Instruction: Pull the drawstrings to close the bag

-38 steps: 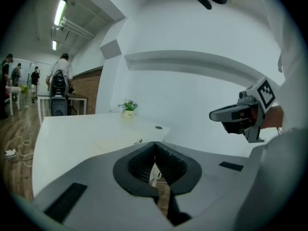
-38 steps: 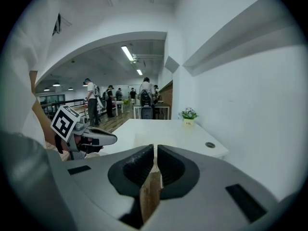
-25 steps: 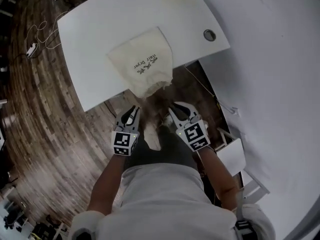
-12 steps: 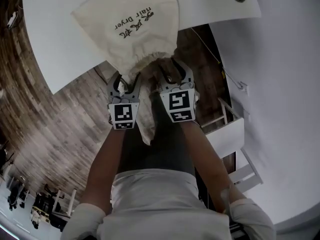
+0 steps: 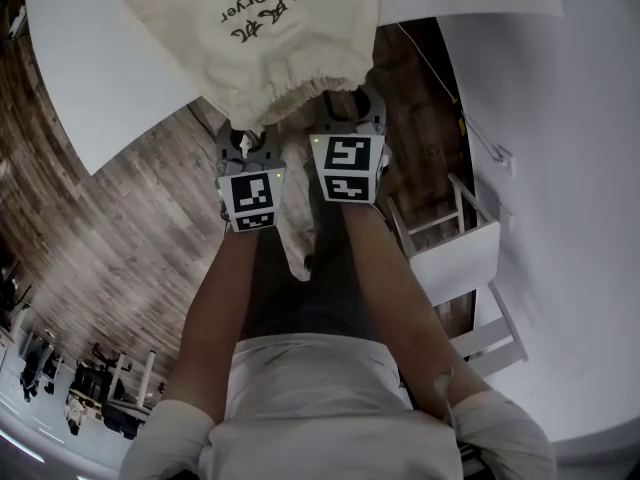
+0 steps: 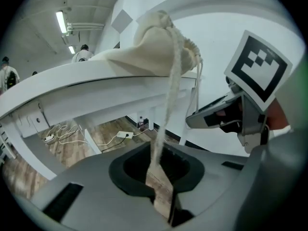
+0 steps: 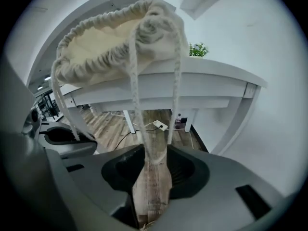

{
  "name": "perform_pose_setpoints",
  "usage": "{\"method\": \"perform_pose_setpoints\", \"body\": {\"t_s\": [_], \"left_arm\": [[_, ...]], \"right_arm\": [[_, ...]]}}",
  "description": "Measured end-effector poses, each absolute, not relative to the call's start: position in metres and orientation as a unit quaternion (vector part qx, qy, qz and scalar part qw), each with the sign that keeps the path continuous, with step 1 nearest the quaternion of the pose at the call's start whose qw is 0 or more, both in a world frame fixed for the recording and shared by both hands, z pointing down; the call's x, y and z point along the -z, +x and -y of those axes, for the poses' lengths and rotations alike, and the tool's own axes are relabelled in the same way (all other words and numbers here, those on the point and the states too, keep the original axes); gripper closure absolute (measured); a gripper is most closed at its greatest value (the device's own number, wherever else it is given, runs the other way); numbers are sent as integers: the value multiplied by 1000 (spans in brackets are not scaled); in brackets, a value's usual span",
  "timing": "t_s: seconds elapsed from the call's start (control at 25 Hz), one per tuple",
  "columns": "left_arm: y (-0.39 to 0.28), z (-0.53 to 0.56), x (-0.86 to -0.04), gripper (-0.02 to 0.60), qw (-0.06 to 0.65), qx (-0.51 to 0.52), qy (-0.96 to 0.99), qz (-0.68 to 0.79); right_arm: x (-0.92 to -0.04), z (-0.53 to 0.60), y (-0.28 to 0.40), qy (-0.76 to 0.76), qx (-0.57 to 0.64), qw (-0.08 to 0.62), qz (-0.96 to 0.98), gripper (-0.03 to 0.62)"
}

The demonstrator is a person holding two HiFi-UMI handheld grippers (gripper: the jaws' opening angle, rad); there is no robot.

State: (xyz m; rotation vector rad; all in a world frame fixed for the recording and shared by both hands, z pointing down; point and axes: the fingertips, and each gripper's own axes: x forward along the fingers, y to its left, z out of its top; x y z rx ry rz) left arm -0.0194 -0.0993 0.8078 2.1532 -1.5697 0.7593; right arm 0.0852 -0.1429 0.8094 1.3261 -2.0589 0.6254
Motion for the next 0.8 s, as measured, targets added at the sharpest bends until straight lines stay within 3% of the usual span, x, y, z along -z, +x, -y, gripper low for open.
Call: {"method": "perform_pose_setpoints", "body": {"t_s": [0.04,0.08,0.16,0.52,0.8], "left_arm": [[-21,98,-808,531,183,-274,764,555],[-22,96,-808,532,184,-276,764,553],[-27,90,-806,549,187,-277,763,554],[-75,67,-722,554,178,-225,757,587],[-135,80,-633,555,191,-104,709,670]], "right_arm": [[-806,145,89,507,-230,299,775,467],[-803,147,93,514,-225,295,773,523],[-797,147,102,523,-217,289,772,537],[-730,138,147,557,-176,251,772,545],[-651,173,161,572,-126,221,780,546]]}}
